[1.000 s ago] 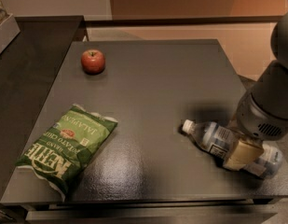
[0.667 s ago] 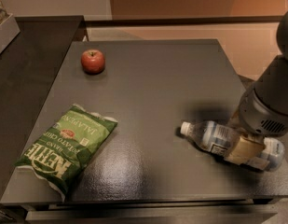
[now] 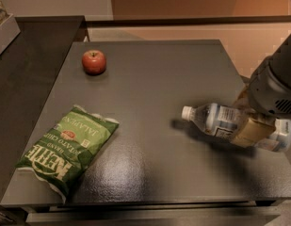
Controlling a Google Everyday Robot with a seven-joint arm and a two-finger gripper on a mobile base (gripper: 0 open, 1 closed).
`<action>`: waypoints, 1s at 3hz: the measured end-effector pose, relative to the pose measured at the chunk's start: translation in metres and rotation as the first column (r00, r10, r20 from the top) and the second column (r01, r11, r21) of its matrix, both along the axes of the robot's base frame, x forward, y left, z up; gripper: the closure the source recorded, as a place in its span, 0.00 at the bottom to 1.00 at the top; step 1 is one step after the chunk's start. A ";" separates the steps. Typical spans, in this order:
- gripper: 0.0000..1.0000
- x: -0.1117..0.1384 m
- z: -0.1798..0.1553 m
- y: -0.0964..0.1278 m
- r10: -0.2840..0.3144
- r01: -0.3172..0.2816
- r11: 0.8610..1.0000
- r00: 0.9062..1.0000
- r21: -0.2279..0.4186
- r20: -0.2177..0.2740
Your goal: Pick blue plastic bottle
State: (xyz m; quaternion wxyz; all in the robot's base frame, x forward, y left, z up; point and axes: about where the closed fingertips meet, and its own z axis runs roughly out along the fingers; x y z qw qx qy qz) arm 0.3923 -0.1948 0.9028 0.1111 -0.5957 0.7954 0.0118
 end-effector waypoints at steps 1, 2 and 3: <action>1.00 0.010 0.032 0.004 0.021 -0.022 1.000 0.998 0.004 0.050; 1.00 0.023 0.081 0.010 0.059 -0.060 0.998 0.991 0.008 0.121; 1.00 0.023 0.081 0.010 0.059 -0.060 0.998 0.991 0.008 0.121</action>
Offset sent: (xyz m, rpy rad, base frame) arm 0.0249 0.0090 0.0892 0.0002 -0.1191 0.0643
